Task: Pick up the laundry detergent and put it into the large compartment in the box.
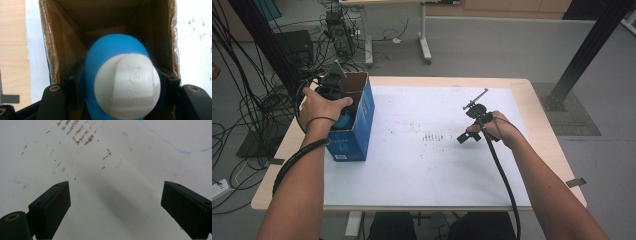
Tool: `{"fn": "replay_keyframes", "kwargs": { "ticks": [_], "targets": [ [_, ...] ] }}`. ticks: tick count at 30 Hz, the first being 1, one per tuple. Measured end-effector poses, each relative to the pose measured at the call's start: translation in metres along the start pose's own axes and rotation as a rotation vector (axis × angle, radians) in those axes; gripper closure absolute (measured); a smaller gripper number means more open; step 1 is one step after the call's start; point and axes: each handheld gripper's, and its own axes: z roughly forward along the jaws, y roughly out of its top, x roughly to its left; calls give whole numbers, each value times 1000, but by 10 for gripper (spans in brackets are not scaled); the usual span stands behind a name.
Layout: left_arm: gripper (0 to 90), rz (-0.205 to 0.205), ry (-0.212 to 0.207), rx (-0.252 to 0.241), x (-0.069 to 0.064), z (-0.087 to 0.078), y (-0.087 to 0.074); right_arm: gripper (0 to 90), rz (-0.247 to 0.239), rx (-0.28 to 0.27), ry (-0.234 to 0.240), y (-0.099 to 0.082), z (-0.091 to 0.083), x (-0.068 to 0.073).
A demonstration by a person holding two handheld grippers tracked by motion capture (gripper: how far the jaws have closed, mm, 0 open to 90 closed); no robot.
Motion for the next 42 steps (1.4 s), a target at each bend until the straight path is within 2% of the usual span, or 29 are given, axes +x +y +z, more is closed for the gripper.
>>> {"fn": "replay_keyframes", "kwargs": {
  "ticks": [42],
  "targets": [
    [379, -11, -2, 0, 1, 0, -1, 86, -2, -2, 1, 1, 0, 0]
  ]
}}
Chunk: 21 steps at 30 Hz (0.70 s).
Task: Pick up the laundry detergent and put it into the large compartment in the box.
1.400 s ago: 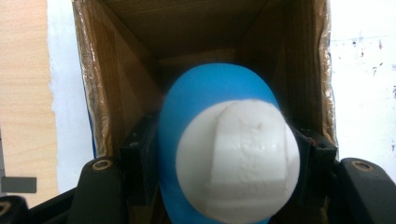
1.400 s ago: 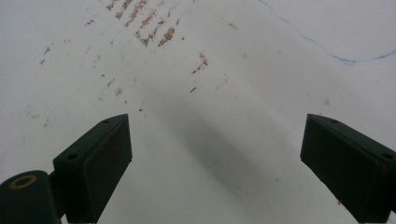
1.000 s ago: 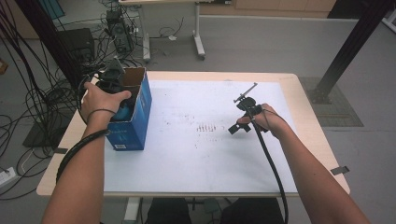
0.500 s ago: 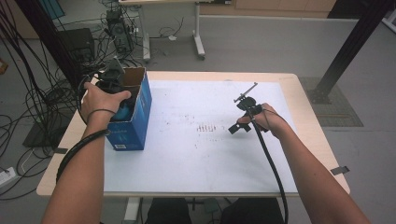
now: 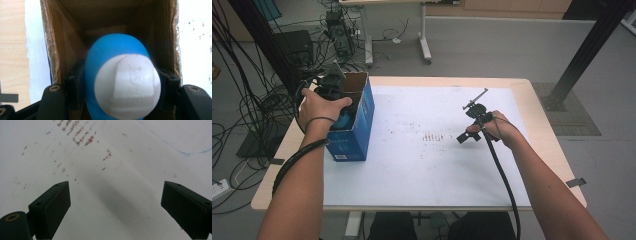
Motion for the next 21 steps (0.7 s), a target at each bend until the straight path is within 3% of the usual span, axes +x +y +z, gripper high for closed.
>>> {"fn": "replay_keyframes", "kwargs": {
  "ticks": [21],
  "targets": [
    [379, -10, -6, -5, 2, 0, -1, 85, -3, -2, -5, 0, -2, -1]
  ]
}}
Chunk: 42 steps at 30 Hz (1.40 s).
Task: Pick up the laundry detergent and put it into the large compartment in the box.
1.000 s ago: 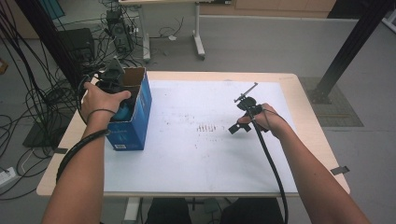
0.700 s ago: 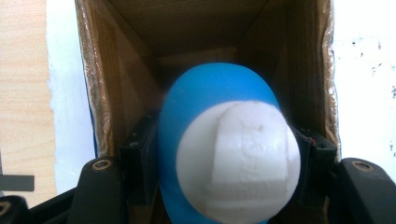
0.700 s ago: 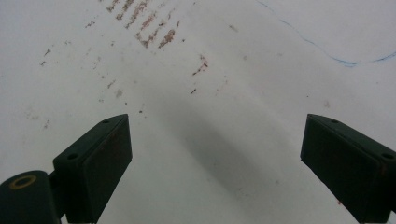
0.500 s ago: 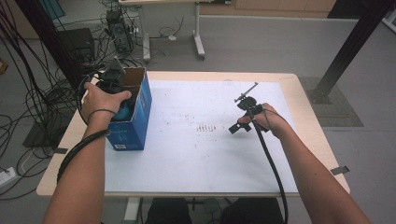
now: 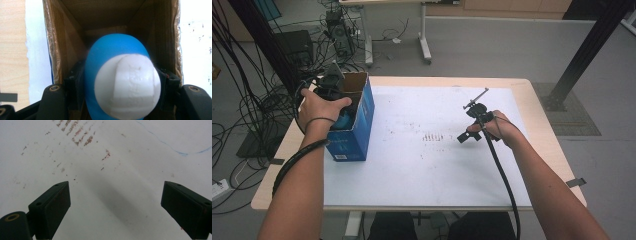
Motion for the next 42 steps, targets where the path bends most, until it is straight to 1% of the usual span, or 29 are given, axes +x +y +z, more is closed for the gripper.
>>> {"fn": "replay_keyframes", "kwargs": {
  "ticks": [28, 42],
  "targets": [
    [379, 3, 10, 3, -3, 0, 1, 86, -1, -1, -2, 0, -1, 0],
    [379, -8, 8, 2, -2, 0, 0, 86, 2, -2, 0, 0, -2, 1]
  ]
}}
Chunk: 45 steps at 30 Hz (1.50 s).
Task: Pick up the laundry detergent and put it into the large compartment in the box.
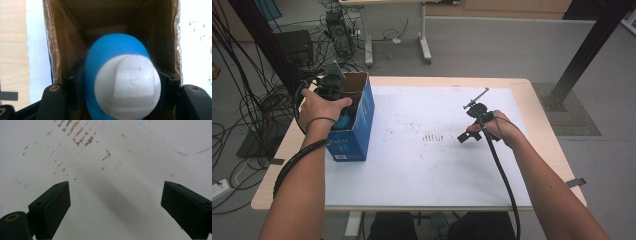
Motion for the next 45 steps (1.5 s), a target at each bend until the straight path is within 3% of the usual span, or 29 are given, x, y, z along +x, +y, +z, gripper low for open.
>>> {"fn": "replay_keyframes", "kwargs": {
  "ticks": [21, 28, 45],
  "targets": [
    [340, -28, 4, 28, 3, 3, 0, 85, 3, 0, 2, -1, 0, -1],
    [324, -25, 0, 22, -1, -5, 3, 86, 0, 1, 0, -1, 0, -1],
    [158, -18, 40, 39, -5, -23, 8, 88, -14, -5, -1, 0, -3, 1]
  ]
}}
